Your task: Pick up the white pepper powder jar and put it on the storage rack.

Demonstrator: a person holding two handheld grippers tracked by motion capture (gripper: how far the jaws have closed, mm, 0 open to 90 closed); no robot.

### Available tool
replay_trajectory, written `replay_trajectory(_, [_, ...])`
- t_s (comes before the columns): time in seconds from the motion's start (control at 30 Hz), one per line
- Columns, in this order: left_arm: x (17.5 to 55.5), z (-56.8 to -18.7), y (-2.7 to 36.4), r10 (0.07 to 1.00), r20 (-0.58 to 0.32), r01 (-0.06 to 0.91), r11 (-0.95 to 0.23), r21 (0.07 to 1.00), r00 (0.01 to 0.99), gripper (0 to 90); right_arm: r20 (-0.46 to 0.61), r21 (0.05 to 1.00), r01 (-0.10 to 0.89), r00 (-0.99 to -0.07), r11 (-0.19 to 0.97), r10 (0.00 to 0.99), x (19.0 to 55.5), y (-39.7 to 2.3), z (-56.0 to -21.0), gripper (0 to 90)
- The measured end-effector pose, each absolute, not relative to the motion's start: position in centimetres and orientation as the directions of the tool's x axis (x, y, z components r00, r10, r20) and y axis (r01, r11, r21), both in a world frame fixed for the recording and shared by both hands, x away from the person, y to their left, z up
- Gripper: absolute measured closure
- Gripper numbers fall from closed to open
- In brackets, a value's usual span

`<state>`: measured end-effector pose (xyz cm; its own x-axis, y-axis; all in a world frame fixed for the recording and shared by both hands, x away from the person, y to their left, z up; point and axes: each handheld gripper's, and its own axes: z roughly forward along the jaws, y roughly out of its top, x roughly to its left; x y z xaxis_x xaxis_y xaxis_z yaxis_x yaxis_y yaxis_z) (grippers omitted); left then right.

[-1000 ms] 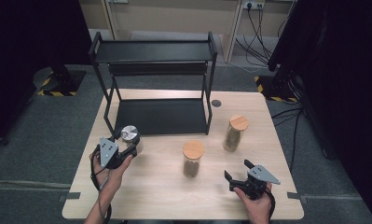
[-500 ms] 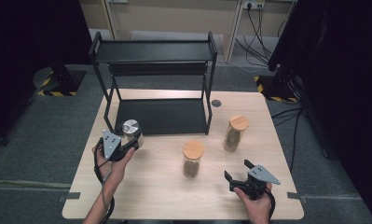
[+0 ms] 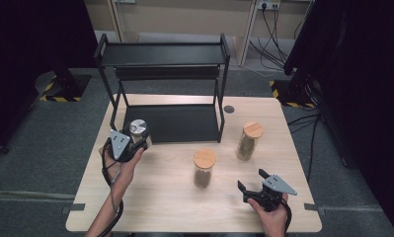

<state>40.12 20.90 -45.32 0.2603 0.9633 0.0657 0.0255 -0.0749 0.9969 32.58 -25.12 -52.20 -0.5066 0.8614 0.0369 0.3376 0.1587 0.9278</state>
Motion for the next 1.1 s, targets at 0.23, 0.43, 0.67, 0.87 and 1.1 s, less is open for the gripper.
replay_trajectory(0.23, [41.1,-45.7,21.1,0.968,0.071,0.034,-0.081,0.996,0.241,35.1,0.038,0.928,0.338,-0.507,0.158,0.861,32.6,-25.1,-52.2,4.5])
replay_trajectory(0.43, [41.8,-46.1,21.4,0.972,0.071,0.043,-0.083,0.996,0.225,35.1,0.035,0.928,0.336,-0.508,0.161,0.861,32.6,-25.1,-52.2,4.5])
replay_trajectory(0.67, [43.0,-46.5,21.5,0.976,0.073,0.056,-0.086,0.995,0.205,35.1,0.035,0.928,0.336,-0.507,0.161,0.861,32.5,-25.1,-52.2,4.5])
replay_trajectory(0.87, [44.4,-46.9,21.6,0.978,0.064,0.068,-0.079,0.995,0.197,35.1,0.034,0.928,0.335,-0.508,0.161,0.861,32.5,-25.1,-52.2,4.5])
replay_trajectory(1.1, [45.5,-47.6,21.4,0.977,0.069,0.078,-0.087,0.993,0.201,35.1,0.035,0.929,0.333,-0.508,0.159,0.861,32.5,-25.1,-52.2,4.5])
